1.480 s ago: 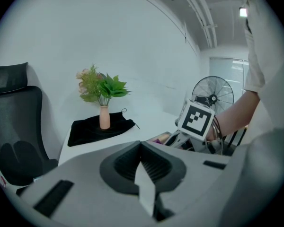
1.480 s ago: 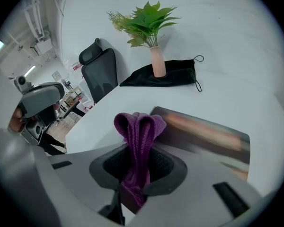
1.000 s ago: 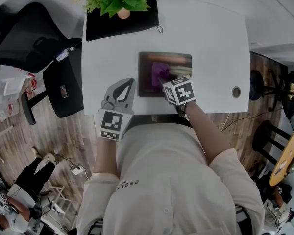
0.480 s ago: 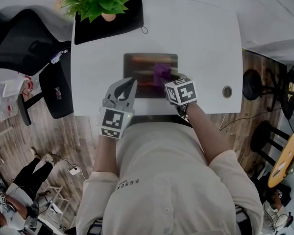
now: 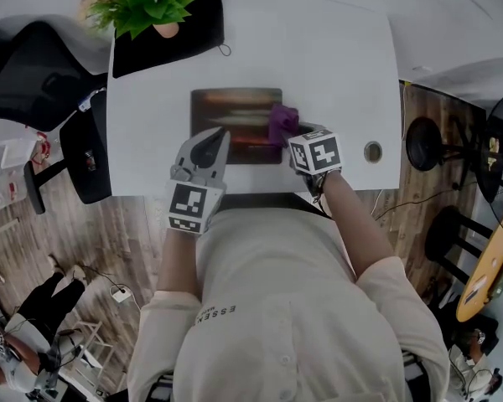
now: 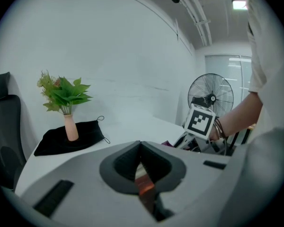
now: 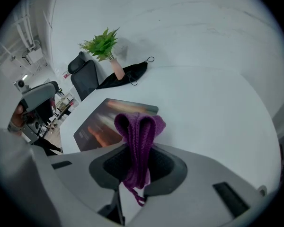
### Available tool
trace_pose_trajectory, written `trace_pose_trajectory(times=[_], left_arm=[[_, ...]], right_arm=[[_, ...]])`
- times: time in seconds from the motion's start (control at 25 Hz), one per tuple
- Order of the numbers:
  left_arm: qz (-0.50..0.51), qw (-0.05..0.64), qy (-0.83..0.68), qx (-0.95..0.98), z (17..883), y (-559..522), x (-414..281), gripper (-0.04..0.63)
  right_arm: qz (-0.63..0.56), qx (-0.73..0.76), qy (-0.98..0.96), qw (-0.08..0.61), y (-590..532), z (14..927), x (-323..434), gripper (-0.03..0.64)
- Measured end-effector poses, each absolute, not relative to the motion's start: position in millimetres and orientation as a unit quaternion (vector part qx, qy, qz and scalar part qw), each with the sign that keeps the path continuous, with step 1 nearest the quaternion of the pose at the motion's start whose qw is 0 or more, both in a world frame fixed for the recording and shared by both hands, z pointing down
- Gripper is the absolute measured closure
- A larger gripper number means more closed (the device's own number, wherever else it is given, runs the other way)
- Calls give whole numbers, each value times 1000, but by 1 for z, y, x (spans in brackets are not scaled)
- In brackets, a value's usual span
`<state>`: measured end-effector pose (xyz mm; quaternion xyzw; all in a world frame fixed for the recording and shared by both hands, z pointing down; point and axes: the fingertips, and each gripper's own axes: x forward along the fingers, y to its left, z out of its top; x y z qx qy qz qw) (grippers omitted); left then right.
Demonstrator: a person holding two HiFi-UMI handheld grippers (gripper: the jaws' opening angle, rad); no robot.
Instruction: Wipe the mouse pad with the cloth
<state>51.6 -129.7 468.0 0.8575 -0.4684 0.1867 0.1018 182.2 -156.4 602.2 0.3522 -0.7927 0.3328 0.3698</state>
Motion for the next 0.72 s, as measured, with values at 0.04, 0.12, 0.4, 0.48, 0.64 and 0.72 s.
trace_pose_trajectory(times=[0.04, 0.12, 0.4, 0.48, 0.64, 0.72], left_arm=[[186, 98, -467, 859, 467, -128, 55, 594], [184, 93, -465, 861, 465, -125, 60, 594], [177, 79, -456, 869, 455, -122, 51, 594], [171, 76, -456, 870, 450, -122, 41, 594], [167, 69, -452, 873, 440, -120, 13, 594], [165, 66, -451, 875, 434, -117, -5, 594]], right_arm=[[333, 354, -792, 370, -156, 603, 187, 525], [332, 361, -788, 373, -156, 604, 196, 525], [320, 393, -781, 365, -155, 585, 204, 525], [316, 393, -787, 355, -154, 575, 192, 525], [318, 392, -790, 347, -146, 565, 160, 525], [322, 388, -791, 346, -139, 564, 139, 525]])
